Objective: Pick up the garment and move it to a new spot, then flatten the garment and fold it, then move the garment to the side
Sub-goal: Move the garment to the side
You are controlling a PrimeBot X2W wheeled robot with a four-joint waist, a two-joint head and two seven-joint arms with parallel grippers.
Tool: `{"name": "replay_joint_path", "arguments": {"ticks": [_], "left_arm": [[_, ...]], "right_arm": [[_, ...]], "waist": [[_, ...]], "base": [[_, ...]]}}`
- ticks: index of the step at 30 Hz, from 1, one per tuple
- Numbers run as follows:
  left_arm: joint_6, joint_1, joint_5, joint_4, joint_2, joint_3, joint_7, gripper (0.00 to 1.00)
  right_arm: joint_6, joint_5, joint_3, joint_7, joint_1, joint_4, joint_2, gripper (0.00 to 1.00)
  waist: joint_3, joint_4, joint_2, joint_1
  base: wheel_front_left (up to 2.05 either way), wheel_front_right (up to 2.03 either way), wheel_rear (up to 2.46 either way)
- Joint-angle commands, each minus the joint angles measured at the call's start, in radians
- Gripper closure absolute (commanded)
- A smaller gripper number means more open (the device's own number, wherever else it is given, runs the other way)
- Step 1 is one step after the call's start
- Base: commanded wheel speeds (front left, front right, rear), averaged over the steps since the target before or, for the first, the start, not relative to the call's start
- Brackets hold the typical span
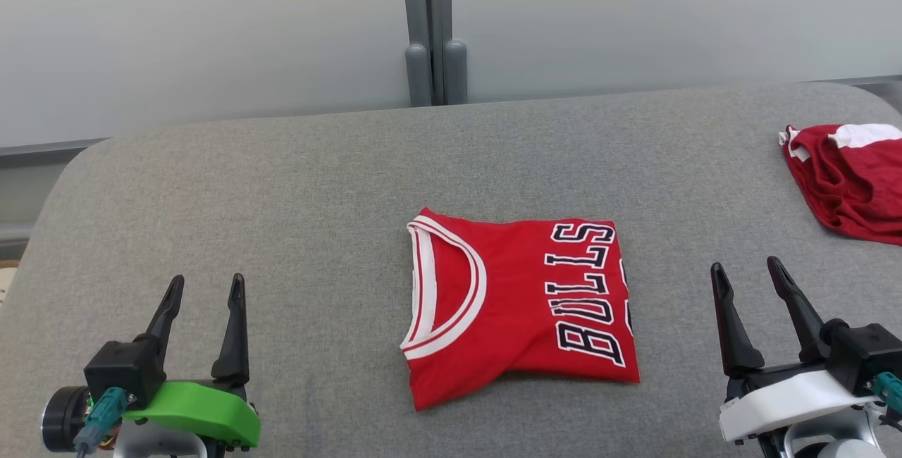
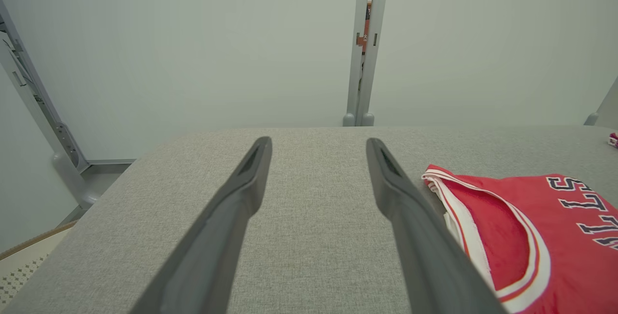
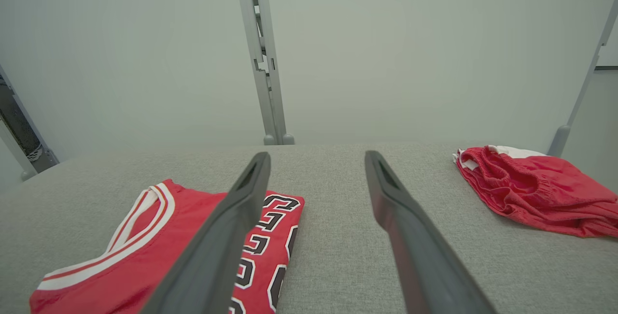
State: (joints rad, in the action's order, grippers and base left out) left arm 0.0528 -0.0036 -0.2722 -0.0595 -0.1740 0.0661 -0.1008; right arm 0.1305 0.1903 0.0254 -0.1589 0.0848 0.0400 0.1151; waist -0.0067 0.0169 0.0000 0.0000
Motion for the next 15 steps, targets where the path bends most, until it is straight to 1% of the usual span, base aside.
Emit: {"name": "replay_joint_path", "arguments": {"ticks": [1,15], "left_arm": [[-0.005,-0.006,-0.006,0.0,-0.01,0.0,-0.001,0.0],[-0.018,-0.004,-0.011,-0.011,-0.018,0.003,-0.011,0.0]], "right_arm": [[0.0,-0.004,0.001,0.004,0.003,0.005,-0.001,0.0],[0.0,0.008,-0.002,0.007,0.0,-0.011,0.006,0.0]], "waist": [[0.001,0.0,0.0,0.0],[0.005,-0.001,0.0,0.0]], "base": [[0.0,0.0,0.0],[0.0,0.0,0.0]]}}
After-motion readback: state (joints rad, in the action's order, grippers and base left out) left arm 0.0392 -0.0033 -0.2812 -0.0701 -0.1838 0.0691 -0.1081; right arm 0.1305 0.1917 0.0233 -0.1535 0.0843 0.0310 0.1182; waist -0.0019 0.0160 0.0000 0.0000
